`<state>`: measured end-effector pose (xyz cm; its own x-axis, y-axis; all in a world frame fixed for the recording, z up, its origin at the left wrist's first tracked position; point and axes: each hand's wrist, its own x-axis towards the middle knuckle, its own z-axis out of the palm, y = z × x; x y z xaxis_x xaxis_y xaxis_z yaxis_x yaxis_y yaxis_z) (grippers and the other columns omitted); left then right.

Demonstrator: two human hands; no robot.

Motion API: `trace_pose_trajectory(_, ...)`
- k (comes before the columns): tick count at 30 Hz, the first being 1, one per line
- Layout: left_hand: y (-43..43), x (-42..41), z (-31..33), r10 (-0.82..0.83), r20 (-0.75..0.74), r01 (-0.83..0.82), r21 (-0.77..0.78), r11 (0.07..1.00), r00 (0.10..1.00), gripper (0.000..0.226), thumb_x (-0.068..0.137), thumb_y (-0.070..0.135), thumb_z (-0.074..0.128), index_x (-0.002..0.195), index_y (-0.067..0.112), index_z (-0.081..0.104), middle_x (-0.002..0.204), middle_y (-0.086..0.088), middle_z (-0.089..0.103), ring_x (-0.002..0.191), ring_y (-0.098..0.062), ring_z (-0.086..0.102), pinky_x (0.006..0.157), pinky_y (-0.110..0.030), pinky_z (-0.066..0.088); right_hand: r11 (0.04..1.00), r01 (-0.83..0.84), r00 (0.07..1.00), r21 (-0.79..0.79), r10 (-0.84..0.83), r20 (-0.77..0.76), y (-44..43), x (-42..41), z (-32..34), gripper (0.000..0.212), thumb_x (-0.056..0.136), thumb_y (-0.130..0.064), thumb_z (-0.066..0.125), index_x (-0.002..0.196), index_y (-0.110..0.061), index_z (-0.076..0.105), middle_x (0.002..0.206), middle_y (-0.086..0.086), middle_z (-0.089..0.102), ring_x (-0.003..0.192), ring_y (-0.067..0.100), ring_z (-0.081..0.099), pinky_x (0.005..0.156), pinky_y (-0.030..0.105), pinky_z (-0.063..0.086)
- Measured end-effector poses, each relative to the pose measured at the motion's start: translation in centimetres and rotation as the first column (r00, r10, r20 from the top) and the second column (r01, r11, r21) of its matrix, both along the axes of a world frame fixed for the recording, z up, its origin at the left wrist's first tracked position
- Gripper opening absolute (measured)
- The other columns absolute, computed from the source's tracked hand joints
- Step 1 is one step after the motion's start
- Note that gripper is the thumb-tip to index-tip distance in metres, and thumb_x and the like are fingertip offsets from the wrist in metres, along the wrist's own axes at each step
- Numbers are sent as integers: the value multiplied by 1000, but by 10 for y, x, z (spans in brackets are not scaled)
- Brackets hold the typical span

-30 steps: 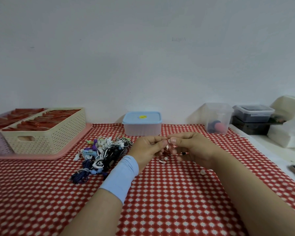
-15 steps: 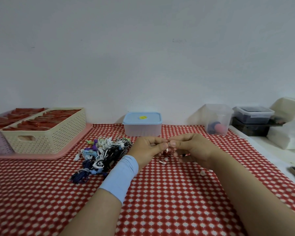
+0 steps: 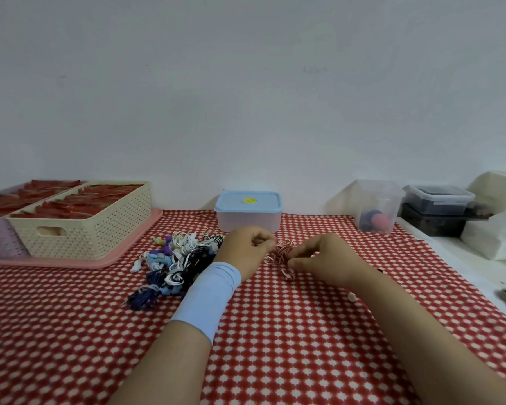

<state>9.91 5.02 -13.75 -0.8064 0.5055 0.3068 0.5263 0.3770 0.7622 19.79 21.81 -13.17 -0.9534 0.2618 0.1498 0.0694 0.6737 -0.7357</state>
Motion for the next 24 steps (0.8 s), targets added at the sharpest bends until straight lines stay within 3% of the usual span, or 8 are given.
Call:
trace_pose_trajectory(4, -4, -6, 9, 31, -27, -30, 13, 999, 999, 11, 93, 24, 65, 100, 24, 73, 96, 13, 68, 91, -1, 59, 85, -17, 43, 997, 77, 993, 5, -76, -89, 0, -5, 8, 7, 89, -31, 75, 86, -29, 81, 82, -17, 75, 77, -8, 65, 70, 12, 44)
trace_pose_trajectory(8, -3, -29, 24, 76, -110, -83, -65, 994, 991, 17, 94, 24, 62, 108, 23, 71, 112, 8, 68, 98, -7, 61, 93, -23, 46, 990, 113, 988, 87, -103, -111, -2, -21, 24, 14, 93, -26, 70, 81, -32, 75, 83, -20, 70, 80, -5, 63, 68, 10, 41)
trace_pose_trajectory(11, -3, -57, 37, 143, -156, -158, -90, 983, 977, 26, 94, 23, 61, 120, 18, 66, 125, -1, 60, 112, -17, 57, 98, -23, 39, 981, 129, 989, 147, -116, -93, -1, -45, 37, 11, 94, -27, 67, 97, -26, 77, 96, -15, 70, 92, 3, 62, 76, 19, 41)
trace_pose_trajectory(16, -5, -101, 52, 291, -134, -320, -336, 886, 947, 49, 100, 32, 49, 145, 12, 41, 146, -14, 39, 135, -32, 35, 109, -41, 34, 910, 156, 985, 385, -175, 15, 5, -89, 49, 42, 96, -39, 61, 136, -28, 58, 133, -1, 56, 114, 18, 57, 92, 31, 45)
trace_pose_trajectory(18, -5, -114, 53, 306, -101, -317, -460, 829, 947, 52, 101, 36, 45, 145, 9, 38, 144, -17, 39, 130, -34, 41, 102, -41, 40, 872, 115, 983, 476, -170, 72, 3, -106, 49, 54, 96, -44, 60, 145, -25, 48, 140, 5, 48, 124, 24, 51, 102, 37, 44)
trace_pose_trajectory(20, -3, -122, 51, 276, -24, -254, -471, 845, 961, 50, 101, 37, 43, 142, 8, 43, 134, -18, 51, 112, -33, 56, 84, -35, 46, 854, 54, 974, 517, -158, 160, 1, -121, 46, 63, 97, -49, 57, 150, -19, 40, 144, 9, 44, 129, 28, 46, 107, 40, 41)
trace_pose_trajectory(22, -3, -124, 48, 239, 44, -201, -410, 890, 970, 46, 104, 34, 39, 144, 12, 43, 123, -16, 59, 92, -28, 57, 71, -29, 41, 856, 16, 960, 516, -158, 231, -1, -134, 39, 64, 97, -54, 55, 146, -15, 42, 140, 11, 44, 122, 29, 49, 102, 38, 42)
trace_pose_trajectory(24, -4, -125, 47, 251, 103, -205, -329, 922, 963, 45, 105, 32, 38, 146, 15, 42, 122, -16, 60, 86, -24, 51, 69, -28, 39, 866, 26, 957, 499, -166, 236, -3, -142, 34, 56, 95, -58, 54, 129, -14, 51, 130, 13, 50, 105, 25, 52, 88, 33, 43)
